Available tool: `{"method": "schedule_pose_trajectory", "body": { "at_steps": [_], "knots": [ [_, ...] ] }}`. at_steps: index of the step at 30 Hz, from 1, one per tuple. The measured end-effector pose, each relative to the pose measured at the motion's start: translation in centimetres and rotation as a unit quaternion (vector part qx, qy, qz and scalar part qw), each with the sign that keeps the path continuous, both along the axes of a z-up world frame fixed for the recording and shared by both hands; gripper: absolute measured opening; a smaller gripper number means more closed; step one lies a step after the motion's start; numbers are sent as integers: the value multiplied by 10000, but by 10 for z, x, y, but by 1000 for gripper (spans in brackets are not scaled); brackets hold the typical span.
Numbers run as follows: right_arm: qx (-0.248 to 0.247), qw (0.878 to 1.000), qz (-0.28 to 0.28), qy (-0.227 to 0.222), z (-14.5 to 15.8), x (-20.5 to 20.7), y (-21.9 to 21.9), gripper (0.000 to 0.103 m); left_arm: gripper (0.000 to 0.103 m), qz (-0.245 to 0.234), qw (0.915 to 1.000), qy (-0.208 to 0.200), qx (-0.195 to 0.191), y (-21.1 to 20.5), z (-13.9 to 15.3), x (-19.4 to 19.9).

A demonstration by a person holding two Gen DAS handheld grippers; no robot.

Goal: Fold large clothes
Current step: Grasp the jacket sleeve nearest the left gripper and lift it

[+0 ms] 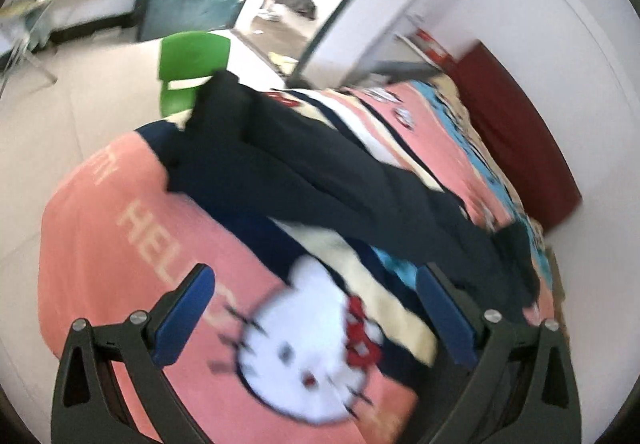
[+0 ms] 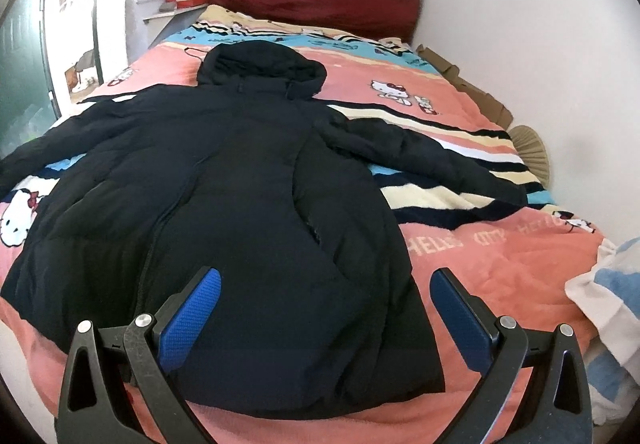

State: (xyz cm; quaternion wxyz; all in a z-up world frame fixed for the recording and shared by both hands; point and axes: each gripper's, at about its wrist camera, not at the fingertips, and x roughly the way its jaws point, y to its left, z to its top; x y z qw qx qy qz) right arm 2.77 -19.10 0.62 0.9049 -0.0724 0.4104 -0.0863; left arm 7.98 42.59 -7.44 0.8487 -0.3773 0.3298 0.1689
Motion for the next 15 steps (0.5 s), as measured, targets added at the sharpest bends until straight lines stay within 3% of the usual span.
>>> {"method": "schedule_pose_trajectory", "body": {
  "at_steps": [9,15],
  "knots": [
    [-228,9996,148,46,2,-1,18,103,100,673,9932,-166,-933,53,-40,25],
    [-286,9995,110,41,4,-1,21,103,93,1120,9807,-343,-1567,73,-57,24]
  ]
}}
